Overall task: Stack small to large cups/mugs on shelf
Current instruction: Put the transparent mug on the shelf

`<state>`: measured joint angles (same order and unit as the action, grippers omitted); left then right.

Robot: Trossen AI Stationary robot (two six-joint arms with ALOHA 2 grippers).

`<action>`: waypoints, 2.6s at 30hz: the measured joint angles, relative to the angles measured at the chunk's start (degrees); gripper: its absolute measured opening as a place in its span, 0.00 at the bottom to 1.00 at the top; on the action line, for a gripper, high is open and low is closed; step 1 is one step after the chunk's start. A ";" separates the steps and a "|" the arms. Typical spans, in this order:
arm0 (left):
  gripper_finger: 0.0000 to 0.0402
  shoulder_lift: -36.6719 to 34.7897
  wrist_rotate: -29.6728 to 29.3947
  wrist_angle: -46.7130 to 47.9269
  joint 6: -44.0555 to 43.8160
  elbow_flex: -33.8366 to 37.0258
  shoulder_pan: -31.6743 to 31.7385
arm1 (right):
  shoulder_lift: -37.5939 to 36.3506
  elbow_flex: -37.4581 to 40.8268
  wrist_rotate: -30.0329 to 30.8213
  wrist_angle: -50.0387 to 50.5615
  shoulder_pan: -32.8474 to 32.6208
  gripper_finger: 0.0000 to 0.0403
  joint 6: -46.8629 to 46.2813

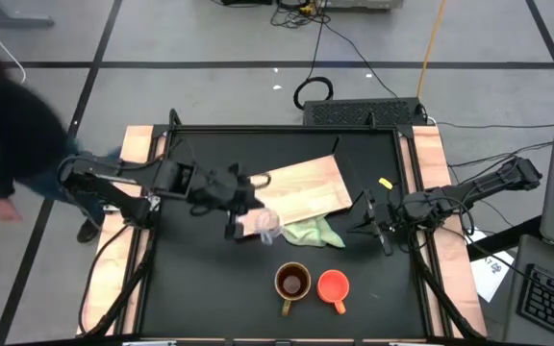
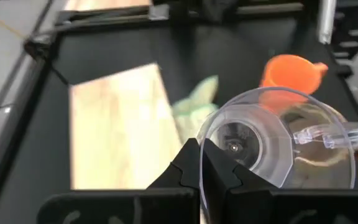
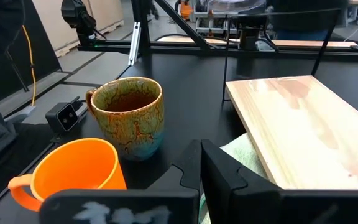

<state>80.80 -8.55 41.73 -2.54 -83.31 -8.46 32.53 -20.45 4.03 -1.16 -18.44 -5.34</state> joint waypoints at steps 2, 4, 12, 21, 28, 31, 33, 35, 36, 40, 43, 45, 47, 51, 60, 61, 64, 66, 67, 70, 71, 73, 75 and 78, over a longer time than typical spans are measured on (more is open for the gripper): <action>0.00 0.18 2.94 1.57 0.99 -0.12 2.76 | 0.02 0.00 0.00 0.06 0.00 0.00 0.00; 0.00 0.92 3.99 3.91 1.70 0.09 4.85 | 0.05 0.00 0.00 0.15 0.00 0.00 0.00; 0.00 7.66 6.40 6.03 6.54 0.07 10.20 | 0.31 -0.02 0.00 0.25 0.00 0.00 -0.17; 0.00 12.62 5.60 10.72 8.03 0.13 13.00 | 0.39 -0.04 0.00 0.56 0.00 0.00 -0.20; 0.00 12.84 5.52 12.09 3.97 0.09 13.70 | 0.39 -0.04 0.00 0.47 0.00 0.00 -0.06; 0.00 12.87 6.54 12.10 2.78 0.09 13.70 | 0.39 -0.04 0.02 0.29 0.00 0.00 -0.04; 0.00 12.87 7.58 12.17 2.12 0.09 13.70 | 0.39 -0.04 0.01 0.13 0.00 0.00 -0.03; 0.00 12.87 8.60 11.96 1.30 0.22 13.70 | 0.39 -0.04 0.02 0.14 0.01 0.00 -0.03; 0.00 12.87 8.76 11.98 0.81 0.31 13.70 | 0.39 -0.04 0.02 0.14 0.00 0.00 -0.04; 0.00 12.87 8.78 11.68 -1.04 0.88 13.70 | 0.39 -0.04 0.02 0.12 0.00 0.00 -0.04; 0.00 12.87 8.71 11.57 -2.53 1.64 13.70 | 0.39 -0.04 0.02 -0.08 0.00 0.00 -0.02; 0.00 12.87 8.71 11.18 -2.77 2.74 13.70 | 0.39 -0.04 0.02 -0.43 0.01 0.00 -0.02; 0.00 12.87 8.71 10.50 -3.20 3.87 13.70 | 0.39 -0.04 0.02 -0.55 0.01 0.00 -0.01; 0.00 12.82 8.57 7.63 -3.82 5.94 13.67 | 0.39 -0.04 0.02 -0.54 0.00 0.00 0.00; 0.00 12.84 8.52 4.69 -4.66 9.71 13.70 | 0.39 -0.04 0.04 -0.54 0.00 0.00 0.00; 0.00 12.84 8.29 4.67 -4.76 9.98 13.70 | 0.39 -0.04 0.04 -0.54 0.00 0.00 0.00; 0.00 12.82 7.20 4.57 -5.05 10.50 13.70 | 0.39 -0.04 0.02 -0.53 0.00 0.00 0.00; 0.00 12.78 6.98 4.48 -5.10 10.70 13.70 | 0.39 -0.04 0.03 -0.54 0.00 0.00 0.01; 0.00 12.78 6.76 4.46 -5.08 10.77 13.69 | 0.39 -0.04 0.04 -0.53 0.00 0.00 0.02; 0.00 12.72 5.74 4.30 -5.08 11.07 13.69 | 0.39 -0.04 0.04 -0.52 0.01 0.00 0.02; 0.00 12.68 5.70 4.25 -5.02 11.20 13.79 | 0.39 -0.04 0.03 -0.52 0.00 0.00 0.02; 0.00 12.63 5.65 4.21 -4.95 11.42 13.98 | 0.39 -0.04 0.04 -0.52 0.00 0.00 0.00; 0.00 12.63 5.50 4.22 -5.02 11.46 14.02 | 0.39 -0.04 0.02 -0.44 0.00 0.00 0.00; 0.00 12.63 5.48 4.22 -4.71 11.48 14.00 | 0.39 -0.04 0.02 -0.32 0.00 0.00 0.00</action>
<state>93.43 -3.07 45.95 -7.25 -71.83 5.54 32.93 -20.49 4.05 -1.48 -18.44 -5.34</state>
